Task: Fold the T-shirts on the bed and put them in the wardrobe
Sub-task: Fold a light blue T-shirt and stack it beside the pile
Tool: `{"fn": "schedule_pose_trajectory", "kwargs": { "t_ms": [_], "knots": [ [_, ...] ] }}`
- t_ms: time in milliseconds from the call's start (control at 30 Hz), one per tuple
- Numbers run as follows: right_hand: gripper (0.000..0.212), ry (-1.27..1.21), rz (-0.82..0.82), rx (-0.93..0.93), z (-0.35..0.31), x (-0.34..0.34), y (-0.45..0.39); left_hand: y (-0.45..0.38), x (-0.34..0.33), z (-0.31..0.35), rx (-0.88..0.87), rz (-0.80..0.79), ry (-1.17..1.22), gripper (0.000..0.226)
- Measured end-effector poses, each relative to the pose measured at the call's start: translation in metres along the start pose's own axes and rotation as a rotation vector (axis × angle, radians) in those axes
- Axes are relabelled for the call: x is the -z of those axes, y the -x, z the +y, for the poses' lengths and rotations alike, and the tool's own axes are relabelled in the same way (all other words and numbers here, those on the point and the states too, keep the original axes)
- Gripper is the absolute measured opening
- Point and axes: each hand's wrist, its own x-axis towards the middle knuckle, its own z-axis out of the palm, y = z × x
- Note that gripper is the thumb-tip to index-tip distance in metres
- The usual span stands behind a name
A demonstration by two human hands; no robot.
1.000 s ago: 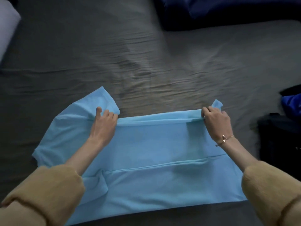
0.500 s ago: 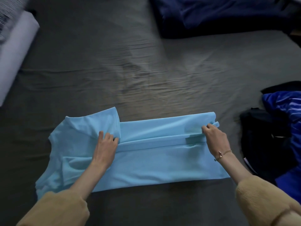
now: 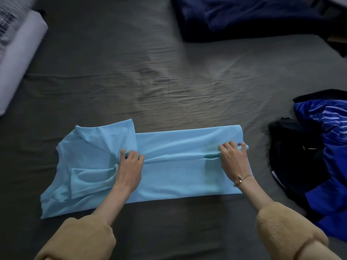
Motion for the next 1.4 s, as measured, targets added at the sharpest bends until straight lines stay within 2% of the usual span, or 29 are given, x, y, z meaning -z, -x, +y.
{"fn": "schedule_pose_trajectory", "kwargs": {
  "t_ms": [67,200,300,367,467,667,833,900,933,1067,1167,1233,1300,1400],
  "knots": [
    [0.038,-0.055,-0.031,0.032,-0.007,-0.004,0.000,0.000,0.002,0.004,-0.005,0.069,0.078,0.030],
    [0.040,-0.130,-0.071,0.005,-0.018,-0.003,-0.004,-0.005,0.008,0.000,0.040,0.021,0.163,0.023],
    [0.021,-0.210,-0.165,0.049,-0.038,0.002,-0.014,-0.008,0.004,-0.013,0.132,0.173,0.369,0.029],
    [0.021,-0.327,-0.234,0.083,-0.059,0.005,-0.023,-0.005,0.001,-0.025,0.198,0.166,0.556,0.023],
    [0.020,-0.541,-0.306,0.066,-0.100,0.013,-0.040,-0.001,-0.005,-0.047,0.375,-0.006,0.740,0.017],
    [0.030,-0.900,-0.457,-0.081,-0.182,0.024,-0.080,0.009,-0.041,-0.105,0.624,-0.204,1.093,0.017],
    [0.045,-1.111,-0.482,-0.368,-0.230,0.030,-0.112,0.016,-0.065,-0.144,0.743,-0.324,1.419,0.016],
    [0.039,-1.126,-0.495,-0.456,-0.246,0.029,-0.124,0.019,-0.075,-0.157,0.743,-0.368,1.472,0.018],
    [0.031,-1.101,-0.504,-0.478,-0.252,0.029,-0.128,0.020,-0.079,-0.160,0.737,-0.383,1.497,0.019],
    [0.035,-1.105,-0.530,-0.481,-0.272,0.025,-0.138,0.021,-0.089,-0.167,0.745,-0.364,1.603,0.026],
    [0.012,-1.352,-0.570,-0.378,-0.281,0.037,-0.134,0.020,-0.092,-0.169,0.761,-0.364,1.672,0.026],
    [0.015,-1.443,-0.594,-0.223,-0.290,0.049,-0.128,0.018,-0.094,-0.172,0.798,-0.382,1.751,0.028],
    [0.006,-1.352,-0.638,0.021,-0.300,0.056,-0.121,0.016,-0.092,-0.179,0.867,-0.411,1.865,0.035],
    [0.021,-1.117,-0.723,0.366,-0.314,0.059,-0.104,0.017,-0.086,-0.192,0.963,-0.490,2.034,0.048]
  ]
}}
